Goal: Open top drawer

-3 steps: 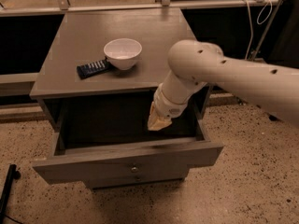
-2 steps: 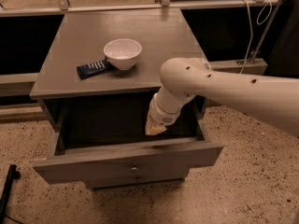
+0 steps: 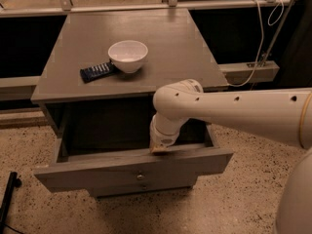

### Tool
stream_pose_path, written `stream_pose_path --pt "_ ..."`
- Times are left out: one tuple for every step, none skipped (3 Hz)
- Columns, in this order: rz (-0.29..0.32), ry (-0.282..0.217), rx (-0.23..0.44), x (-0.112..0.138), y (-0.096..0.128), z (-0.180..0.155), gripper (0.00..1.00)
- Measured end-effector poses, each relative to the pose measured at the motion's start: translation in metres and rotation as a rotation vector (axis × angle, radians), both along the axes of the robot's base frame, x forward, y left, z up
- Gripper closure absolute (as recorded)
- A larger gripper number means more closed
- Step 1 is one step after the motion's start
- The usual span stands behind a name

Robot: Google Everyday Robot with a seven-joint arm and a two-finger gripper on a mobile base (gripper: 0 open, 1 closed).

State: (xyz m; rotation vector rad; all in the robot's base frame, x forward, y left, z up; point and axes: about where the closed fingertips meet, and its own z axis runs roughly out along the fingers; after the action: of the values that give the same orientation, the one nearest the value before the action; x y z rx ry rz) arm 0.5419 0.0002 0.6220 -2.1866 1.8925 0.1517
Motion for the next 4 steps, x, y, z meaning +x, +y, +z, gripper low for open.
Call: stream_pose_path --pt "0.011 0.018 -0.004 -0.009 0.000 -0.005 1.00" --pt "0.043 0.056 0.035 -0.035 0.003 -0.001 1.00" --pt "0.047 0.060 0.041 -0.036 0.003 0.000 1.00" --pt "0.079 0.095 0.083 -0.054 0.003 0.009 1.00"
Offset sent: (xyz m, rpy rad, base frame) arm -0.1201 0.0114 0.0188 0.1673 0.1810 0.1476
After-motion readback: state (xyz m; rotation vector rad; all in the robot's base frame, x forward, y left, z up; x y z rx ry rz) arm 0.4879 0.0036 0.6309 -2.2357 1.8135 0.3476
